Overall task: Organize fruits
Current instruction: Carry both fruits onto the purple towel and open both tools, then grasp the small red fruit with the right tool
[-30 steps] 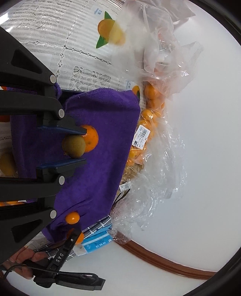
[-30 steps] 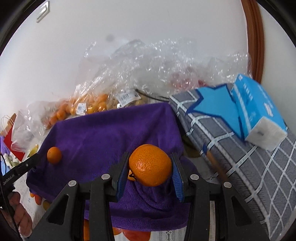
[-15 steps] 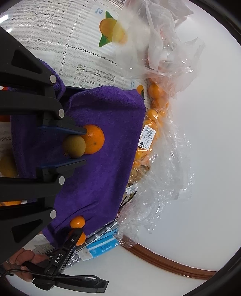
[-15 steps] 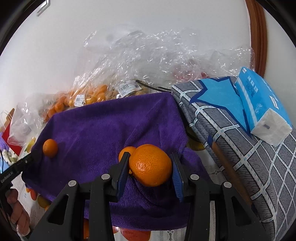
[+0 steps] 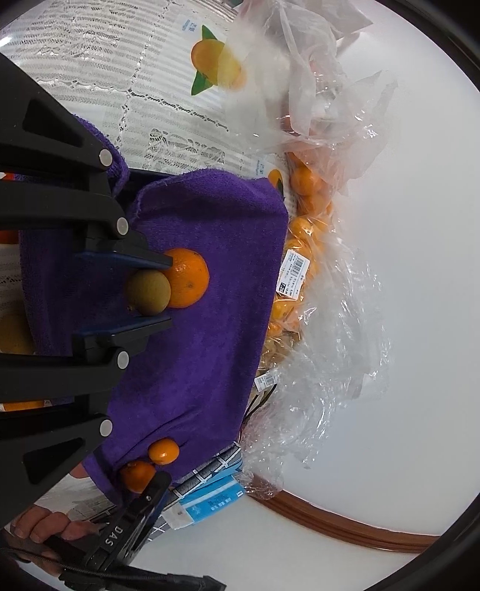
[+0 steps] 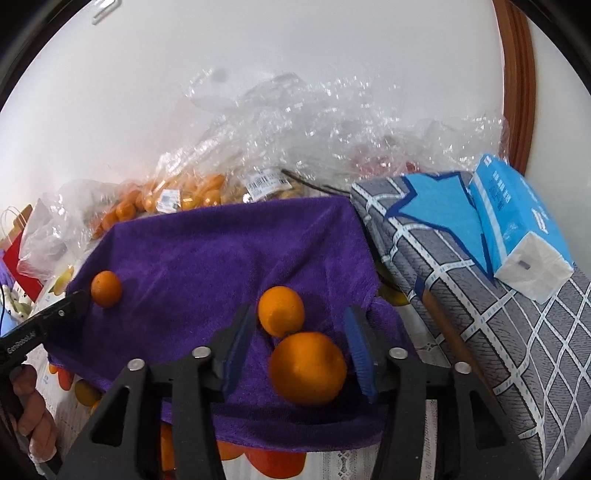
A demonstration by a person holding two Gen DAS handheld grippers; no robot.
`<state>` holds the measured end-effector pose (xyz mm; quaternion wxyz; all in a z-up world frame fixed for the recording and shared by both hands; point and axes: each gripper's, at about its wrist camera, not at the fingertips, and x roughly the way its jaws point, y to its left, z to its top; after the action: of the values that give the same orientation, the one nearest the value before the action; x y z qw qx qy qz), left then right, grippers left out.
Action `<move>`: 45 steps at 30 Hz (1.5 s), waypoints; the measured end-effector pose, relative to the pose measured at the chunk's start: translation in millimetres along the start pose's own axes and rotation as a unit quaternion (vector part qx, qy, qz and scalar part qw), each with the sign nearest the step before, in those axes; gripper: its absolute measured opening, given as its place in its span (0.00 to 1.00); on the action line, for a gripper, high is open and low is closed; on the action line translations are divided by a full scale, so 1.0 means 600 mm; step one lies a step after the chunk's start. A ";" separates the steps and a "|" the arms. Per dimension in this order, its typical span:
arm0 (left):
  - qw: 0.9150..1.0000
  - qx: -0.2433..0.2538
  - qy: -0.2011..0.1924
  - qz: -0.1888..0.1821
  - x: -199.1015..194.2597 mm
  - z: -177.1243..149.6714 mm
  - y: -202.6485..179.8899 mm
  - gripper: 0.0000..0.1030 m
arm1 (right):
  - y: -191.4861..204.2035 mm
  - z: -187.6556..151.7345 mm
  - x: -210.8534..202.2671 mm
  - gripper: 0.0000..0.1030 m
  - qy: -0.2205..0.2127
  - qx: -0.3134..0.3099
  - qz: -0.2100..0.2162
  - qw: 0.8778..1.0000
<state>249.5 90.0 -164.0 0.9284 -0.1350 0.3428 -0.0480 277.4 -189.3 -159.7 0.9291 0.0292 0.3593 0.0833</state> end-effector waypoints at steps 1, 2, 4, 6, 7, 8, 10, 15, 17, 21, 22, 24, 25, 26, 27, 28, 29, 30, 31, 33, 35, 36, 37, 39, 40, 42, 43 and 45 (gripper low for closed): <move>1.000 0.001 -0.002 0.000 0.000 0.000 -0.001 0.23 | 0.003 0.000 -0.004 0.57 -0.006 -0.002 -0.004 1.000; 1.000 0.002 -0.005 -0.002 -0.002 0.001 -0.001 0.24 | 0.006 -0.001 -0.010 0.57 -0.014 -0.006 -0.011 1.000; 1.000 0.001 -0.012 -0.006 -0.005 0.002 0.000 0.32 | 0.011 -0.002 -0.015 0.57 -0.019 -0.011 -0.014 1.000; 1.000 -0.002 -0.018 -0.009 -0.009 0.004 0.001 0.34 | 0.021 -0.003 -0.018 0.57 -0.021 -0.022 -0.018 0.999; 1.000 -0.004 -0.021 -0.009 -0.011 0.004 0.003 0.34 | 0.026 -0.003 -0.021 0.57 -0.025 -0.029 -0.023 0.999; 1.000 -0.006 -0.022 -0.009 -0.012 0.005 0.004 0.35 | 0.035 -0.005 -0.026 0.57 -0.033 -0.042 -0.031 0.998; 1.000 -0.008 -0.022 -0.009 -0.012 0.006 0.006 0.35 | 0.047 -0.009 -0.034 0.57 -0.044 -0.061 -0.046 0.996; 0.999 -0.024 -0.021 -0.013 -0.012 0.008 0.019 0.35 | 0.059 -0.018 -0.074 0.57 -0.047 -0.039 -0.056 0.997; 0.999 -0.031 -0.020 -0.017 -0.013 0.008 0.023 0.35 | 0.061 -0.027 -0.100 0.57 -0.046 -0.020 -0.037 0.998; 0.999 -0.038 -0.022 -0.020 -0.017 0.008 0.027 0.35 | 0.076 -0.058 -0.133 0.57 -0.029 -0.014 -0.012 0.999; 0.999 -0.037 -0.024 -0.017 -0.021 0.006 0.027 0.35 | 0.080 -0.068 -0.138 0.57 -0.022 -0.015 -0.011 1.000; 0.999 -0.031 -0.029 -0.010 -0.033 0.001 0.026 0.35 | 0.089 -0.090 -0.142 0.57 -0.005 -0.018 -0.006 1.000; 0.999 -0.029 -0.033 -0.010 -0.040 -0.001 0.025 0.35 | 0.093 -0.102 -0.143 0.55 0.004 -0.020 -0.004 1.000; 0.999 -0.027 -0.037 -0.011 -0.049 -0.003 0.024 0.35 | 0.096 -0.111 -0.143 0.53 0.010 -0.022 -0.001 1.000; 0.999 -0.025 -0.041 -0.014 -0.059 -0.006 0.023 0.35 | 0.100 -0.122 -0.143 0.51 0.020 -0.023 0.003 1.000; 0.999 -0.023 -0.045 -0.017 -0.071 -0.010 0.023 0.35 | 0.102 -0.130 -0.142 0.47 0.027 -0.024 0.008 0.999; 0.999 -0.020 -0.046 -0.020 -0.082 -0.015 0.023 0.35 | 0.104 -0.138 -0.140 0.43 0.034 -0.028 0.012 0.999; 0.999 -0.016 -0.047 -0.020 -0.093 -0.021 0.024 0.35 | 0.105 -0.143 -0.140 0.42 0.036 -0.031 0.014 0.999; 0.999 -0.010 -0.047 -0.018 -0.104 -0.030 0.024 0.35 | 0.106 -0.149 -0.139 0.40 0.038 -0.035 0.013 0.999; 0.999 0.003 -0.049 -0.007 -0.123 -0.049 0.029 0.35 | 0.104 -0.155 -0.137 0.38 0.043 -0.034 0.016 0.998; 0.999 0.010 -0.047 0.005 -0.141 -0.068 0.038 0.35 | 0.103 -0.160 -0.130 0.37 0.052 -0.027 0.033 0.998; 0.999 0.010 -0.046 0.009 -0.146 -0.073 0.042 0.35 | 0.103 -0.161 -0.127 0.37 0.055 -0.025 0.037 0.997; 0.999 0.009 -0.046 0.015 -0.152 -0.081 0.050 0.36 | 0.103 -0.161 -0.122 0.37 0.058 -0.025 0.040 0.997; 0.999 -0.007 -0.042 0.025 -0.155 -0.090 0.066 0.37 | 0.103 -0.163 -0.114 0.37 0.067 -0.025 0.044 0.996; 0.999 -0.020 -0.035 0.022 -0.152 -0.092 0.074 0.37 | 0.103 -0.163 -0.110 0.37 0.069 -0.023 0.049 0.996; 0.999 -0.030 -0.029 0.016 -0.146 -0.090 0.081 0.37 | 0.104 -0.160 -0.105 0.37 0.072 -0.024 0.055 0.996; 0.999 -0.028 -0.028 0.021 -0.144 -0.090 0.081 0.37 | 0.107 -0.159 -0.101 0.37 0.074 -0.027 0.058 0.995; 0.999 -0.020 -0.022 0.025 -0.138 -0.091 0.076 0.37 | 0.113 -0.155 -0.096 0.37 0.076 -0.032 0.059 0.995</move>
<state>151.1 137.1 -165.1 0.9338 -0.1458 0.3265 -0.0153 163.8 -133.4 -182.8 0.8930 0.0146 0.4235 0.1515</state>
